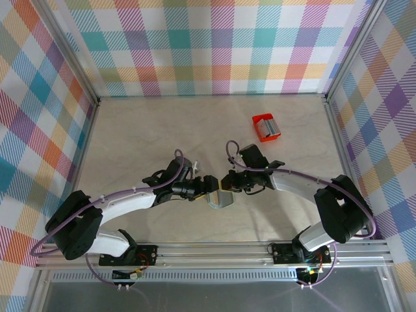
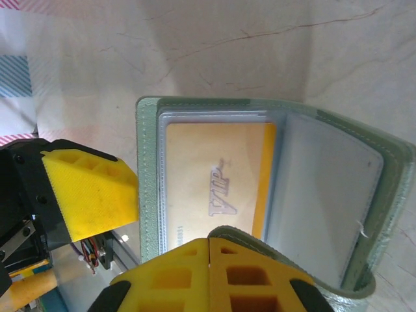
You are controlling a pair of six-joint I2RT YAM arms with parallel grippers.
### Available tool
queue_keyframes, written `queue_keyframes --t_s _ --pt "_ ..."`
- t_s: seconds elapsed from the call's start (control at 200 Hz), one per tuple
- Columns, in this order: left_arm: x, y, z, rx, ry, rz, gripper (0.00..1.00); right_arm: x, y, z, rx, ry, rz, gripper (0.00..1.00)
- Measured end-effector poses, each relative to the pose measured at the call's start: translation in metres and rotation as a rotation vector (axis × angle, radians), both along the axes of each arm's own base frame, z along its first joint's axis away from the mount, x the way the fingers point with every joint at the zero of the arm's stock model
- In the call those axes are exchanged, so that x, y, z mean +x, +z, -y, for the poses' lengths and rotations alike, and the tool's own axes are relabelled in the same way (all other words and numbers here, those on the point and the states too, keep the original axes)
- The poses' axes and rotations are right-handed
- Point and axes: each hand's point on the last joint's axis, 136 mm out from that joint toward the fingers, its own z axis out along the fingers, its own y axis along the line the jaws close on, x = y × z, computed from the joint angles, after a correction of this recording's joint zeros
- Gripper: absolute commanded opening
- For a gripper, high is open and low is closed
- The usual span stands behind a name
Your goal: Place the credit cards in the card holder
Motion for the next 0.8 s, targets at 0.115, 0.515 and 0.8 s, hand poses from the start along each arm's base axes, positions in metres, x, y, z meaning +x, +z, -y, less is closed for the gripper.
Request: queue_keyframes --t_s 0.115,0.515,0.8 --pt "0.002 0.01 0.011 -0.033 -0.008 0.021 0.77 -0.002 -0.005 0.004 0.005 -0.005 -0.012 0.0" --pt "0.003 -0.012 0.047 -0.023 -0.064 -0.004 0.77 0.008 -0.006 0.041 -0.043 -0.133 -0.016 0.0" --pt "0.003 -0.027 0.069 -0.019 -0.089 -0.025 0.77 0.004 -0.023 0.064 -0.126 -0.191 -0.06 0.0"
